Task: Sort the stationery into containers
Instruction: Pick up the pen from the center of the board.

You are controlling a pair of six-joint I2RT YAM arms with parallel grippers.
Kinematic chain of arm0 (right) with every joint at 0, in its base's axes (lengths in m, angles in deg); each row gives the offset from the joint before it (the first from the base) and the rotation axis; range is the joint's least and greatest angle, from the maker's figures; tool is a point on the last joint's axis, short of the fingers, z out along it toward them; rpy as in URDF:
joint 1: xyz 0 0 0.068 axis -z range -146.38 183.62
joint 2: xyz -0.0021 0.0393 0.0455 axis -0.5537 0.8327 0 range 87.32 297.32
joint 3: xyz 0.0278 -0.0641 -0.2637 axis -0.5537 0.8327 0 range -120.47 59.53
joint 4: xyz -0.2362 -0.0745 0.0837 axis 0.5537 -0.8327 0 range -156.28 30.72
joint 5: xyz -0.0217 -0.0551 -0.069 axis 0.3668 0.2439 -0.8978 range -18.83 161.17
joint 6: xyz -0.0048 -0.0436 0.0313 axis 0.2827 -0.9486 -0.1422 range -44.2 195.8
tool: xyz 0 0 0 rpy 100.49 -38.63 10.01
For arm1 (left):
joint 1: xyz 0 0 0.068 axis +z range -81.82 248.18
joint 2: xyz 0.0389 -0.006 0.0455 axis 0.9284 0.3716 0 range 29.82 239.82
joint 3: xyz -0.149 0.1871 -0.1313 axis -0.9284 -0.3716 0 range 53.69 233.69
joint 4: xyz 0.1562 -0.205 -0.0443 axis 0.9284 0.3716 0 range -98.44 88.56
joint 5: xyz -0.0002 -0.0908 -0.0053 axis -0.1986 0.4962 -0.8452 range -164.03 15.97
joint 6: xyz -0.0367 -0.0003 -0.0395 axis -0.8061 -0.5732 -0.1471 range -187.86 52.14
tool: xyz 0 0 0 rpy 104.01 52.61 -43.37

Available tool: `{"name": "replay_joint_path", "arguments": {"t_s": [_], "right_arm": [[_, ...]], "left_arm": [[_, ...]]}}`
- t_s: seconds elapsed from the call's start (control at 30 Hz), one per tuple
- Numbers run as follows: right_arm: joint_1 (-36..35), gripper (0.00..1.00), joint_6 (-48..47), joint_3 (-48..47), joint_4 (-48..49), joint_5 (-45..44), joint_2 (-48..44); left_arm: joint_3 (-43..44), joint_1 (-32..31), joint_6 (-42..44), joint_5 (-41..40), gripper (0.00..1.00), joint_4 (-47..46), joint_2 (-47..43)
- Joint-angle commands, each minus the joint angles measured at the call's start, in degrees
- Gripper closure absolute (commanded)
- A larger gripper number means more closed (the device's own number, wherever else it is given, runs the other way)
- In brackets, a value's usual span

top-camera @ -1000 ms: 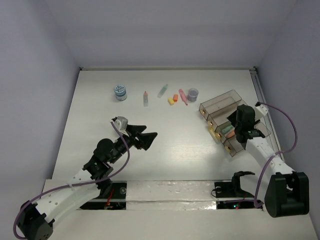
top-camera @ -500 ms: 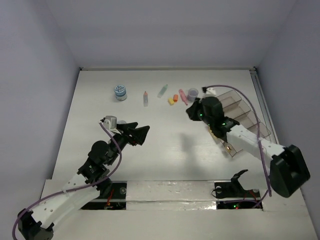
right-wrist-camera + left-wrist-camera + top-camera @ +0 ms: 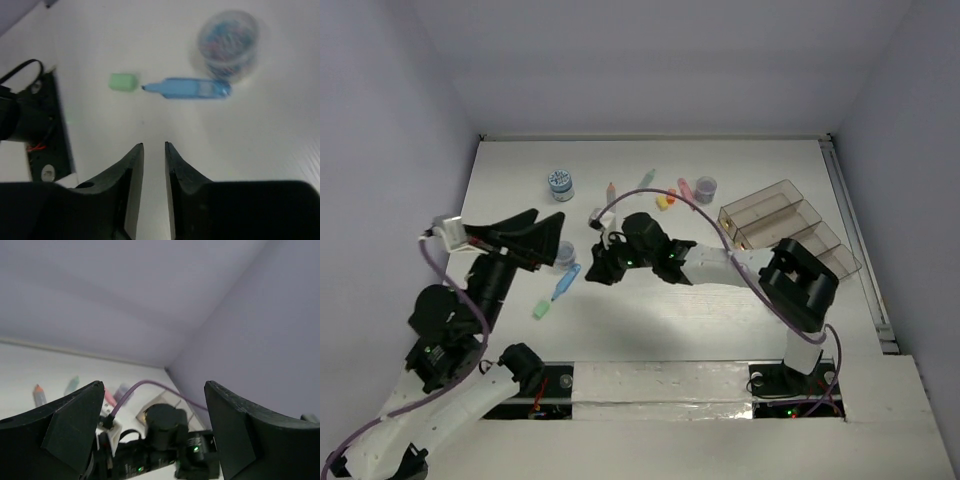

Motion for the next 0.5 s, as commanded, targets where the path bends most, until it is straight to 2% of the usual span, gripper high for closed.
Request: {"name": "replay_joint_path", "arguments": {"t_s": [0.0,0.13,0.17,0.2,0.27,0.33,0.47], "right_arm": [[-1.48,0.66,-7.07,-10.37,4.01,15.33,4.15],[-4.47,0.46,-14.35,-21.79,-3.1,17.98,13.1],[-5.0,0.39,-16.29,-24.34,-7.47,18.77,14.78],[-5.53,0.37,-17.87,-29.59,-10.3,19.21,16.37],[-6.24,0.28,-22.88,-34.36,-18.03,20.52,20.57],[-6.76,0.25,-26.92,-42.01,-25.66,22.72,23.4],[-6.76,0.15,-30.89,-51.95,-33.06,24.66,29.2]], "left_arm": [[7.44,-0.39,4.38,-6.83,0.21,7.43,-1.34],[10.44,-0.39,6.06,-11.31,0.19,10.34,-1.79],[10.88,-0.39,6.15,-12.28,0.19,10.78,-1.61],[11.05,-0.39,6.15,-12.46,0.19,11.66,-1.52],[11.41,-0.39,6.24,-12.64,0.19,12.19,-1.08],[11.67,-0.39,6.33,-12.64,0.19,12.8,-0.64],[12.46,-0.39,6.77,-12.81,0.19,13.42,0.15]]}}
